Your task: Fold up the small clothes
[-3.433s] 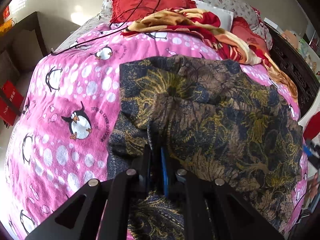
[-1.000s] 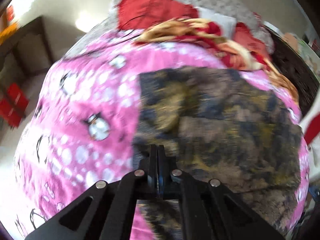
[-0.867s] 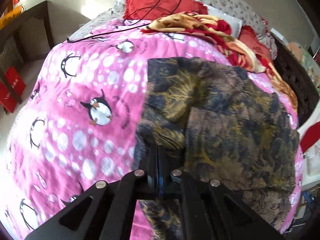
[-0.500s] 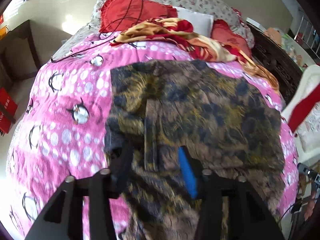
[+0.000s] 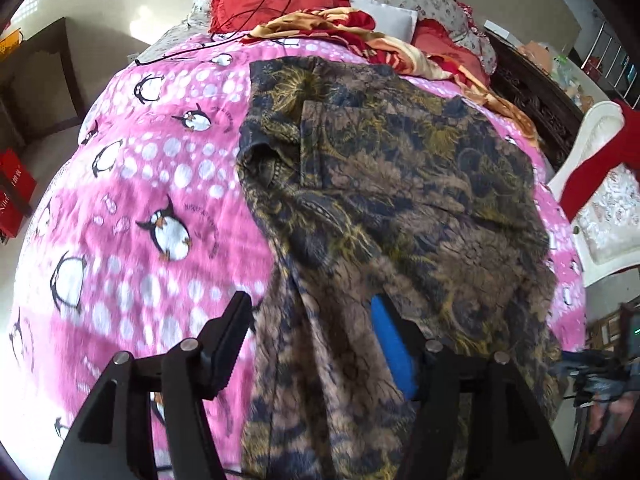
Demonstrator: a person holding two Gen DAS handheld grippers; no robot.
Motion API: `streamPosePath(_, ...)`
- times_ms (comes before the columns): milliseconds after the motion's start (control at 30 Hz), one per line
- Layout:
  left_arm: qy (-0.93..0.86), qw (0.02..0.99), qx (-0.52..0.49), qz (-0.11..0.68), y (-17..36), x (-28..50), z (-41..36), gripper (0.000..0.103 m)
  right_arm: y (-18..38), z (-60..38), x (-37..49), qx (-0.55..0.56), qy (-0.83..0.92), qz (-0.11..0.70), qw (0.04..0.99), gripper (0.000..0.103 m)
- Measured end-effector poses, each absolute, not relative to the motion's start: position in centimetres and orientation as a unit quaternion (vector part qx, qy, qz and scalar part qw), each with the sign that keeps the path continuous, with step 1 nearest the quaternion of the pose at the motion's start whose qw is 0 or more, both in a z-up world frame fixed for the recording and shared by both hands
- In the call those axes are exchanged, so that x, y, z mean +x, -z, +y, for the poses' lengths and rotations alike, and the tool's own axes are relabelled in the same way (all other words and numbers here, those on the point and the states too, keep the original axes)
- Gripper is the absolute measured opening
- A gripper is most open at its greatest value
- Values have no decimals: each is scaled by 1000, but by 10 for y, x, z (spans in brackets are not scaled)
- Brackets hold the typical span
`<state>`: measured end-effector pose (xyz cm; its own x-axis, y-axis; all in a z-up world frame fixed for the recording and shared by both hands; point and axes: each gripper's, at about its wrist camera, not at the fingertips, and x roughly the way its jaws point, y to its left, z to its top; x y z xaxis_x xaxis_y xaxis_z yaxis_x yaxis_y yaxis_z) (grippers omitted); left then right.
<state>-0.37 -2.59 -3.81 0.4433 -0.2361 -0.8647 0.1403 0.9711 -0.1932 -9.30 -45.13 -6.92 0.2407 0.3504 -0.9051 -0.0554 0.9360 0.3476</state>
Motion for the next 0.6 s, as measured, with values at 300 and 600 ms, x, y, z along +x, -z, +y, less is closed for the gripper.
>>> streamPosePath(300,120,857,-23,501,15,-53,-10,78,52,-474,-153,97,-114,590,793,7)
streamPosePath(600,90,834,-35,543,56,-96,16,78,68,-488,-171,214,-105,564,790,33)
